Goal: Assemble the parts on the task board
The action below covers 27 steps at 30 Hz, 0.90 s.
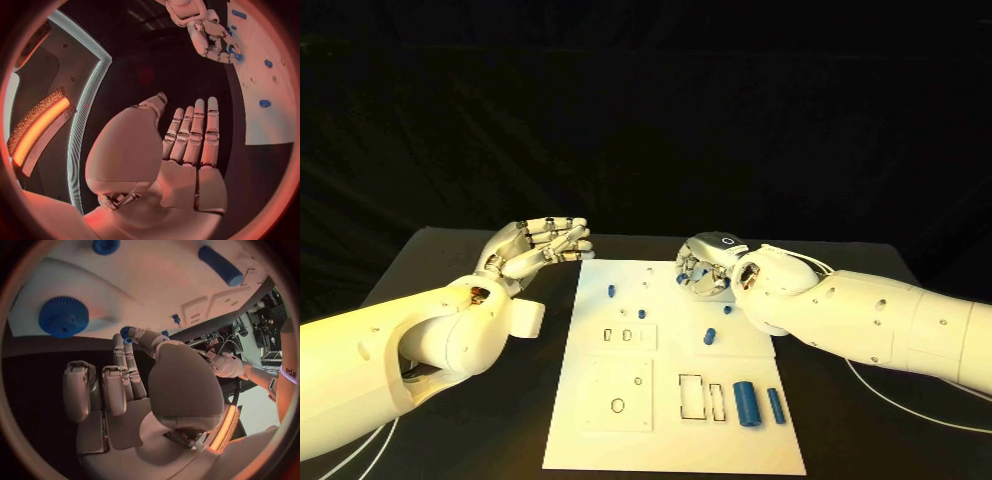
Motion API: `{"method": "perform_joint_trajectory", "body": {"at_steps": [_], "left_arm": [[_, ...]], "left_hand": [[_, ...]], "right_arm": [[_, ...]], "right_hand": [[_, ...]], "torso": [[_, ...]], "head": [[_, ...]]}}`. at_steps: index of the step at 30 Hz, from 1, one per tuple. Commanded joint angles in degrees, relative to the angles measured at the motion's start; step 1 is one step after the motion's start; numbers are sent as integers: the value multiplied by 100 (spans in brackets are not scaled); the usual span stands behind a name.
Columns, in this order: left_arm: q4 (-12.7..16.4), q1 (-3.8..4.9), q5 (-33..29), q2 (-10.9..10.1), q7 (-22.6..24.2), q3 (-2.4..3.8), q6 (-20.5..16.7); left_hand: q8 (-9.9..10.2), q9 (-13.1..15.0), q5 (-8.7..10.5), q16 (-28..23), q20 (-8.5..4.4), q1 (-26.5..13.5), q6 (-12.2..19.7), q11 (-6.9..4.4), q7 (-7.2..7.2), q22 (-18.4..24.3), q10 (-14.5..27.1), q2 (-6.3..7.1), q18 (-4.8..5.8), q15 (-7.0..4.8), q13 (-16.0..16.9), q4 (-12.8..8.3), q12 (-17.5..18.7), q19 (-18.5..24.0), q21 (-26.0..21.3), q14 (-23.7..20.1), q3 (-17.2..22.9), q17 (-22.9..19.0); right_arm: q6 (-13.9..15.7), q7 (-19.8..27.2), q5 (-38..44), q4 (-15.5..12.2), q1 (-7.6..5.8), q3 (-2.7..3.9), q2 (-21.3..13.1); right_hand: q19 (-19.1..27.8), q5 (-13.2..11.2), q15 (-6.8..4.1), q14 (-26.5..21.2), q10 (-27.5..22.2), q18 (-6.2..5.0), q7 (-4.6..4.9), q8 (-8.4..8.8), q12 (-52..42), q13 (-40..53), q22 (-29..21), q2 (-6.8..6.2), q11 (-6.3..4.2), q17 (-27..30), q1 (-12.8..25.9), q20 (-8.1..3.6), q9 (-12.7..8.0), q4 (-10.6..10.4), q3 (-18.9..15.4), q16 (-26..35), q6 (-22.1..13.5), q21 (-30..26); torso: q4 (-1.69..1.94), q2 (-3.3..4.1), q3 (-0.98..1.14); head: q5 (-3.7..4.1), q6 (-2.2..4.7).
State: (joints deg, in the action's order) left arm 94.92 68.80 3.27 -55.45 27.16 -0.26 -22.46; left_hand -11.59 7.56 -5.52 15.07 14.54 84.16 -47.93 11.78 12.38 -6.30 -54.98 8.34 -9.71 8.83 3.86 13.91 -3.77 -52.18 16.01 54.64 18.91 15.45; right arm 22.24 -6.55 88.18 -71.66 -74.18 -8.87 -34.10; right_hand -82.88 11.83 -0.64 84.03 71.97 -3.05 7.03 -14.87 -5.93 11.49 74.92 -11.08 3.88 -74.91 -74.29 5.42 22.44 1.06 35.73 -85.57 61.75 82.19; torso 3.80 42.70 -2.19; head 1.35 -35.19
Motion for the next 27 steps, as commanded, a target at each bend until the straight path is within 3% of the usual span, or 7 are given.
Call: {"method": "perform_joint_trajectory", "body": {"at_steps": [1,3,9,17,21,23,27], "left_arm": [[-105,34,-113,7,73,6,192],[-166,50,-122,7,73,6,198],[-259,82,-132,2,39,6,167],[-309,115,-135,13,-13,6,137],[-302,123,-135,23,-33,6,130],[-290,126,-135,28,-46,6,119],[-273,131,-135,42,-58,6,111]], "left_hand": [[35,-5,20,-37,-4,-58,36,-8,242,10,44,-16,-58,1,-4,-3,8,52,-35,-46,42,10],[34,-4,19,-43,-1,-57,36,-6,243,13,45,-17,-57,4,-3,-5,7,61,-39,-58,44,13],[40,-7,19,-74,17,-56,54,15,274,28,66,-21,-57,24,-2,-18,8,103,-60,-118,53,31],[55,-14,20,-105,47,-79,103,49,317,50,119,-13,-54,56,-5,-24,-4,167,-92,-197,47,62],[54,-14,20,-107,49,-81,105,52,318,52,123,-13,-54,58,-5,-25,-6,172,-95,-203,47,65],[53,-14,20,-109,50,-81,107,53,320,53,125,-13,-54,60,-5,-25,-8,176,-96,-208,47,67],[52,-14,20,-111,53,-81,108,54,321,55,127,-14,-53,62,-5,-27,-10,181,-99,-215,47,69]], "right_arm": [[412,-25,14,115,-17,8,119],[462,-20,4,188,-24,16,200],[505,21,-54,359,-32,27,406],[466,39,-110,578,-33,31,657],[454,68,-146,660,-29,31,742],[455,87,-164,690,-25,31,781],[446,107,-179,745,-22,32,845]], "right_hand": [[20,25,-27,421,77,23,8,-36,-3,21,248,120,-65,-592,-78,-15,-6,37,3,-33,21,-7],[20,25,-27,421,77,23,8,-36,-3,21,248,120,-65,-592,-78,-15,-6,37,3,-33,21,-7],[23,25,-27,422,74,23,10,-39,1,22,245,121,-64,-597,-80,-15,1,42,4,-36,19,-10],[38,25,-20,421,52,18,24,-35,18,26,226,116,-51,-595,-67,-15,22,51,2,-36,-16,-23],[45,24,-17,419,46,16,28,-33,23,27,215,116,-48,-584,-59,-14,28,49,0,-32,-27,-31],[45,24,-17,419,46,16,28,-33,23,27,215,116,-48,-584,-59,-14,28,49,0,-32,-27,-31],[44,24,-15,420,42,17,30,-31,26,28,218,115,-46,-587,-56,-13,32,50,0,-34,-35,-29]], "torso": [[5,17,1],[20,20,-7],[19,32,-20],[29,35,-17],[39,37,-26],[33,43,-19],[43,52,-28]], "head": [[-8,14],[9,38],[14,44],[-9,34],[-19,29],[-27,31],[-29,21]]}}
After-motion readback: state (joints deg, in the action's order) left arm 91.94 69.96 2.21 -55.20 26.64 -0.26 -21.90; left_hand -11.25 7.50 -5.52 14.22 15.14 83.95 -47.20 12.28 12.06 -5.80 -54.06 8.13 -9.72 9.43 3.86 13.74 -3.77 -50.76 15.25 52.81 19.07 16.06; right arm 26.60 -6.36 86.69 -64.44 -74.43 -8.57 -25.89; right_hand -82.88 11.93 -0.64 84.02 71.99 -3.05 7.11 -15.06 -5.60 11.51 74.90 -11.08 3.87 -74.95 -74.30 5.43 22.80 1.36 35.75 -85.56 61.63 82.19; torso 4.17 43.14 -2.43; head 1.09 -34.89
